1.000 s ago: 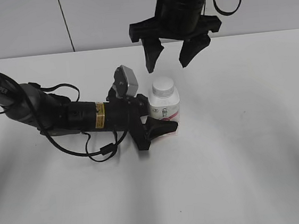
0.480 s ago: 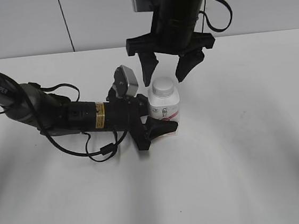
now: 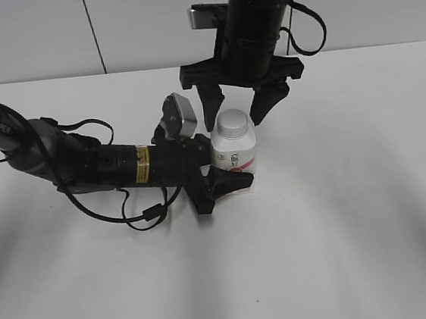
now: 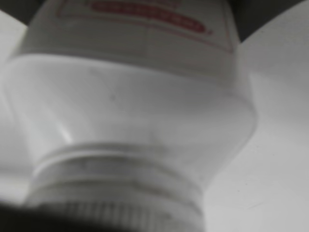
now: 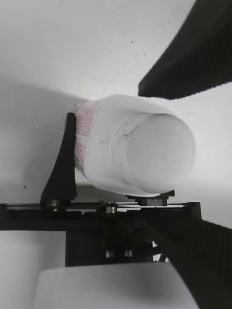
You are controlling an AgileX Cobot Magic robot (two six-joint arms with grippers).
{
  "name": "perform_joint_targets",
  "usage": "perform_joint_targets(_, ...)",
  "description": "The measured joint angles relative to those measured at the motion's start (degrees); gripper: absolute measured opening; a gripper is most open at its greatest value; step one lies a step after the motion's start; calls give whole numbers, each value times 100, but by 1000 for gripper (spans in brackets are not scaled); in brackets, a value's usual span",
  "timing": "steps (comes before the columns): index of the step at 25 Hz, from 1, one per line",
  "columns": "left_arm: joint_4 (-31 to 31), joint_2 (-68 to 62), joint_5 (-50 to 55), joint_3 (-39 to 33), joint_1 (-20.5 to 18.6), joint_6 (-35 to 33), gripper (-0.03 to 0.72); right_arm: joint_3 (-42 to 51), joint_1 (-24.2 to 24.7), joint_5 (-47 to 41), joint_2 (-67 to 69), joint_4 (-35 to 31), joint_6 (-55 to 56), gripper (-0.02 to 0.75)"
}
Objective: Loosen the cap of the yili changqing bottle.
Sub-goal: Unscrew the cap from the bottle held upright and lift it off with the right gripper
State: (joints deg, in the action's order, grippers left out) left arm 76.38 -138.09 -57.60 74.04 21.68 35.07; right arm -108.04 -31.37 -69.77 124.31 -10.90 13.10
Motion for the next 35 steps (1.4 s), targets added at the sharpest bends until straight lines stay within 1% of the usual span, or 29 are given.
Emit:
perform_joint_targets(8, 0, 0, 0, 0, 0, 0, 407, 4, 0, 0, 20, -4, 6, 574)
perform_joint_targets(10, 0, 0, 0, 0, 0, 0, 407, 4, 0, 0, 20, -4, 6, 547)
perform_joint_targets(14, 0, 0, 0, 0, 0, 0, 407, 4, 0, 0, 20, -4, 10, 437)
perform_joint_targets(16, 0, 0, 0, 0, 0, 0, 407, 4, 0, 0, 25, 1, 10, 405)
perform_joint_targets(25, -5, 0, 5, 0, 0, 0, 407, 4, 0, 0, 38, 35, -27, 396)
perform_joint_targets(31, -5, 0, 5, 0, 0, 0, 407, 4, 0, 0, 38, 39, -411, 396)
perform_joint_targets(35, -5, 0, 5, 0, 0, 0, 407, 4, 0, 0, 38, 39, -946, 396)
